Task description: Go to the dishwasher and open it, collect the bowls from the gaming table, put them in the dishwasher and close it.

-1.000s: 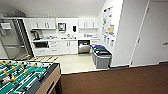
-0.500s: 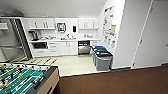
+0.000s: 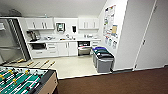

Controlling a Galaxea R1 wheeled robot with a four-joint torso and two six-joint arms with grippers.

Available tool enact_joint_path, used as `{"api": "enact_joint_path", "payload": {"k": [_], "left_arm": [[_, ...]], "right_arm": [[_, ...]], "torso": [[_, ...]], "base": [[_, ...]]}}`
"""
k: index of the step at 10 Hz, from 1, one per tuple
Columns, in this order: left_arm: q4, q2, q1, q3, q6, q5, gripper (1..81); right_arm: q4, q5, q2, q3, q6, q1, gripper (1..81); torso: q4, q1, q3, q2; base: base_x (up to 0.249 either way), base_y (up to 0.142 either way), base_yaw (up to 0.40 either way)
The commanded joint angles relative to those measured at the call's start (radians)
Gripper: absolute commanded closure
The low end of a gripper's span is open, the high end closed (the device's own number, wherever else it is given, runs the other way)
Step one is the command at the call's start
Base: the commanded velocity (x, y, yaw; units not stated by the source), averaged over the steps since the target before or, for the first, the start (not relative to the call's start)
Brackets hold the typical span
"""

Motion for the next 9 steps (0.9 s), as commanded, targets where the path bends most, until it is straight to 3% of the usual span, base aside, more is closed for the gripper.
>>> {"api": "enact_joint_path", "payload": {"k": [1, 8, 9], "left_arm": [[-0.004, -0.017, -0.043, -0.003, 0.001, 0.036, 81.1], [-0.003, -0.017, -0.043, -0.003, 0.000, 0.036, 81.1], [-0.003, -0.017, -0.043, -0.003, 0.000, 0.036, 81.1]], "right_arm": [[-0.017, -0.059, -0.014, 0.008, -0.002, 0.041, 81.1], [-0.024, -0.059, -0.011, 0.008, 0.000, 0.041, 81.1], [-0.022, -0.059, -0.012, 0.009, 0.003, 0.043, 81.1]], "torso": [[0.000, 0.000, 0.000, 0.000], [0.000, 0.000, 0.000, 0.000], [0.058, 0.000, 0.000, 0.000]], "base": [[0.205, 0.000, 0.000], [0.205, 0.000, 0.000], [0.205, 0.000, 0.000]]}}
